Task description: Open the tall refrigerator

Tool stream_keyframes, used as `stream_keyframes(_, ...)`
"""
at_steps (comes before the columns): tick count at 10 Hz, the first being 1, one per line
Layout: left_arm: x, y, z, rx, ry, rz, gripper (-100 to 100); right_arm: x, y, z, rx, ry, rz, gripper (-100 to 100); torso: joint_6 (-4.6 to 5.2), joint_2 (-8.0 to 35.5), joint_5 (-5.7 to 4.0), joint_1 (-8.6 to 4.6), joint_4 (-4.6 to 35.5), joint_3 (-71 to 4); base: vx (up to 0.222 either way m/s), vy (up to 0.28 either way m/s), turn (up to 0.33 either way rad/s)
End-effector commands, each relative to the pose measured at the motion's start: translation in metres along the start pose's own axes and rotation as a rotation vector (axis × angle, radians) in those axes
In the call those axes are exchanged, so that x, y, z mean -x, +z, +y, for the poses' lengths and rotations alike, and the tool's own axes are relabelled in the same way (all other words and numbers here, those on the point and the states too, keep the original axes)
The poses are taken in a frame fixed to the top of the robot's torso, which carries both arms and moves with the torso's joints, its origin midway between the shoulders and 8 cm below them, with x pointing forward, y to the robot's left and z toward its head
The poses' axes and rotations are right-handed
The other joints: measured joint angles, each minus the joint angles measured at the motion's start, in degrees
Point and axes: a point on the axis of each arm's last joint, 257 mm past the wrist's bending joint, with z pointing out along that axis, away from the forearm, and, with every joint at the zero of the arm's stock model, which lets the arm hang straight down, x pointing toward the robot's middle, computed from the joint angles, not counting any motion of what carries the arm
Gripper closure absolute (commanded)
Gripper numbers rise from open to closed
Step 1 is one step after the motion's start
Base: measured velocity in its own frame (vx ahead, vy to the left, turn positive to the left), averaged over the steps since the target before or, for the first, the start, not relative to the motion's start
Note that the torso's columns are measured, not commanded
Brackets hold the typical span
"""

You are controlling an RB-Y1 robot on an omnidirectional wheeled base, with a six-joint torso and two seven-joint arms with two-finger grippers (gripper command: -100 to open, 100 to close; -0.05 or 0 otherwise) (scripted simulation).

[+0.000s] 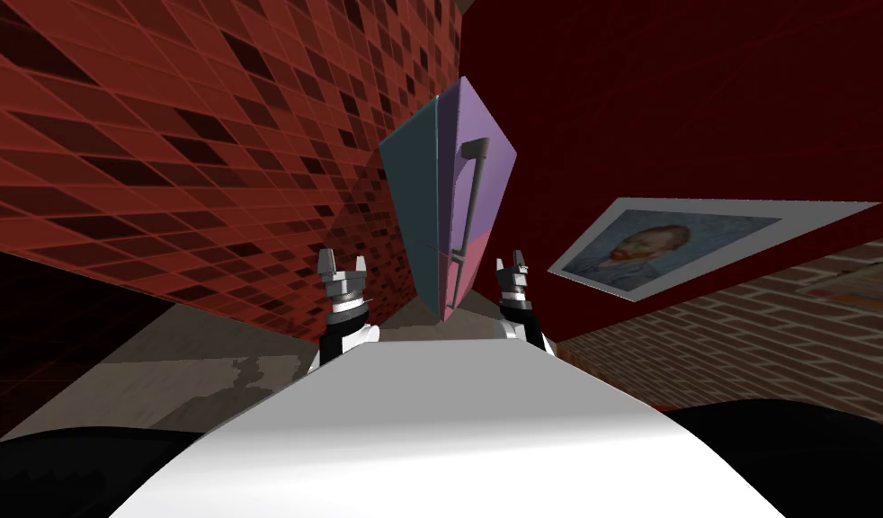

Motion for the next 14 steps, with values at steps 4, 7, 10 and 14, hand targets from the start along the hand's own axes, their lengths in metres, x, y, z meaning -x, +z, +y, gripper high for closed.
stream_keyframes(4,0.000,0.000,0.000,0.000,0.000,0.000,0,0.000,0.000,0.000,0.000,0.000,0.000,0,0.00,14.22,0.00,0.00,14.24,-28.50,0.000,0.000,0.000)
stream_keyframes(7,0.000,0.000,0.000,0.000,0.000,0.000,0,0.000,0.000,0.000,0.000,0.000,0.000,0,0.00,26.92,0.00,0.00,26.91,-53.81,0.000,0.000,0.000)
stream_keyframes(10,0.000,0.000,0.000,0.000,0.000,0.000,0,0.001,-0.001,-0.001,-0.008,-0.074,0.036,-100,0.00,39.62,0.00,0.00,39.60,-79.19,0.007,0.008,-0.007)
stream_keyframes(14,0.000,0.000,0.000,0.000,0.000,0.000,0,0.010,-0.006,-0.004,-0.025,-0.279,0.107,-100,0.00,42.22,0.02,0.08,42.25,-84.59,0.041,0.070,-0.029)
